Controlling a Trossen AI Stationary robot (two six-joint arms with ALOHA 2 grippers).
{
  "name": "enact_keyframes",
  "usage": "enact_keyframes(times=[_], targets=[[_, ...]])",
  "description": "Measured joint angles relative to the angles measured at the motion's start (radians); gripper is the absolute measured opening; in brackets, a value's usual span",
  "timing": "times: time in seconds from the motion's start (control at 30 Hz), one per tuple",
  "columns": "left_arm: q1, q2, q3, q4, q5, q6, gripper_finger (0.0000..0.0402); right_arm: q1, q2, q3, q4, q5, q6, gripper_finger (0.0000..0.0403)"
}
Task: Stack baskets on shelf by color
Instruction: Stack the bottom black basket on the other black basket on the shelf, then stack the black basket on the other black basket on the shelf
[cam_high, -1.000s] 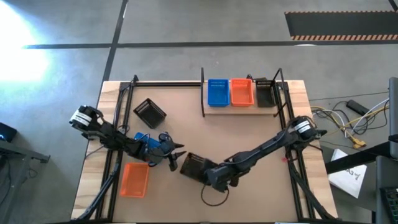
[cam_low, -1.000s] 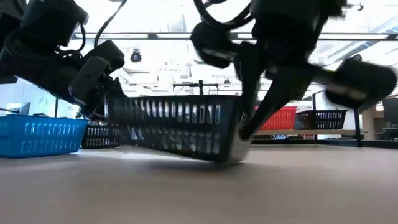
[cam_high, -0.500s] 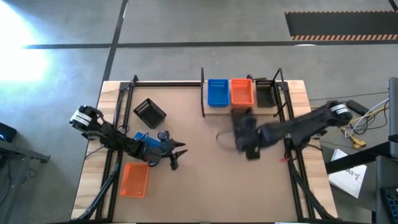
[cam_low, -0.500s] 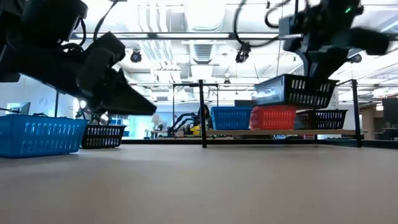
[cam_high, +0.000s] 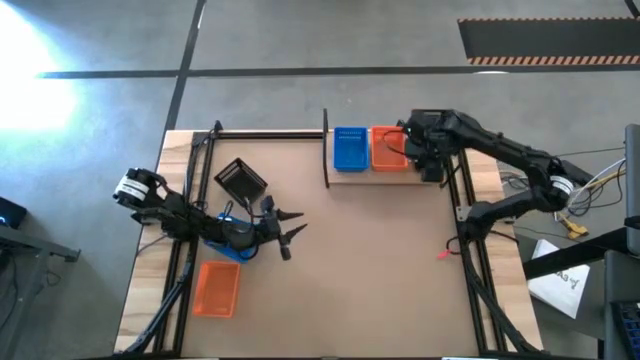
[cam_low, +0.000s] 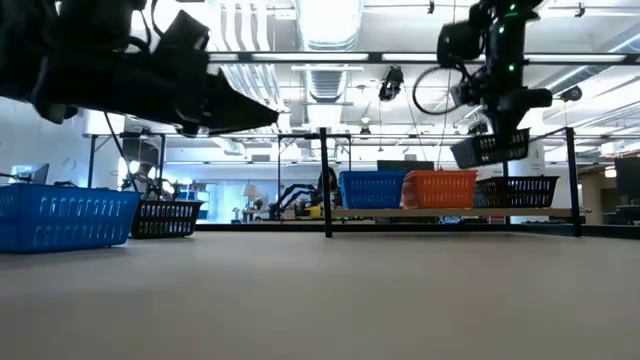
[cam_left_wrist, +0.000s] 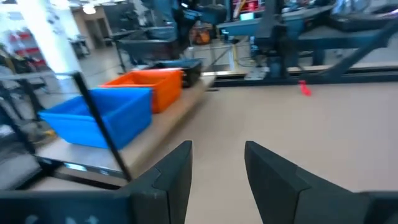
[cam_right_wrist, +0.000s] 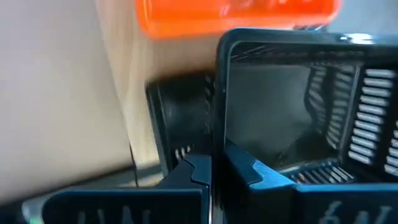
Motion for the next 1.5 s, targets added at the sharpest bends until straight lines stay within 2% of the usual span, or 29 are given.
enact_keyframes(times=[0.2, 0.43, 0.6, 0.8, 0.9, 0.97, 1.03, 1.13, 1.2, 1.3, 1.43, 1.5], targets=[[0.066, 0.000, 0.003, 0.000, 0.002, 0.014, 0.0132, -0.033, 0.101, -0.004, -0.117, -0.022, -0.180, 0.0008], [0.079, 0.000, 0.003, 0.000, 0.004, 0.017, 0.0132, -0.033, 0.194, -0.009, -0.113, -0.020, -0.174, 0.0011], [0.079, 0.000, 0.003, 0.000, 0.008, 0.014, 0.0132, -0.033, 0.193, -0.009, -0.096, -0.020, -0.166, 0.0042], [0.079, 0.000, 0.003, 0.000, 0.026, 0.011, 0.0132, -0.033, 0.105, -0.006, -0.094, -0.020, -0.080, 0.0117], [0.079, 0.000, 0.003, 0.000, 0.026, 0.011, 0.0132, -0.033, 0.042, -0.009, -0.073, -0.023, 0.087, 0.0138], [0.079, 0.000, 0.003, 0.000, 0.026, 0.011, 0.0132, -0.028, -0.014, -0.023, -0.030, -0.078, 0.198, 0.0140], [0.079, 0.000, 0.003, 0.000, 0.026, 0.010, 0.0132, -0.006, -0.085, -0.061, 0.047, -0.186, 0.274, 0.0136], [0.079, 0.000, 0.003, 0.000, 0.026, 0.010, 0.0132, 0.063, -0.212, -0.168, 0.261, -0.351, 0.396, 0.0122], [0.079, 0.000, 0.003, 0.000, 0.026, 0.010, 0.0132, 0.135, -0.296, -0.265, 0.436, -0.399, 0.490, 0.0111], [0.080, 0.000, 0.002, -0.002, -0.020, 0.007, 0.0132, 0.269, -0.398, -0.432, 0.728, -0.398, 0.596, 0.0094], [0.086, -0.018, 0.002, -0.041, -0.235, -0.022, 0.0132, 0.457, -0.444, -0.671, 1.164, -0.307, 0.645, 0.0072], [0.092, -0.067, 0.002, -0.113, -0.296, -0.052, 0.0132, 0.536, -0.423, -0.778, 1.377, -0.241, 0.670, 0.0062]])
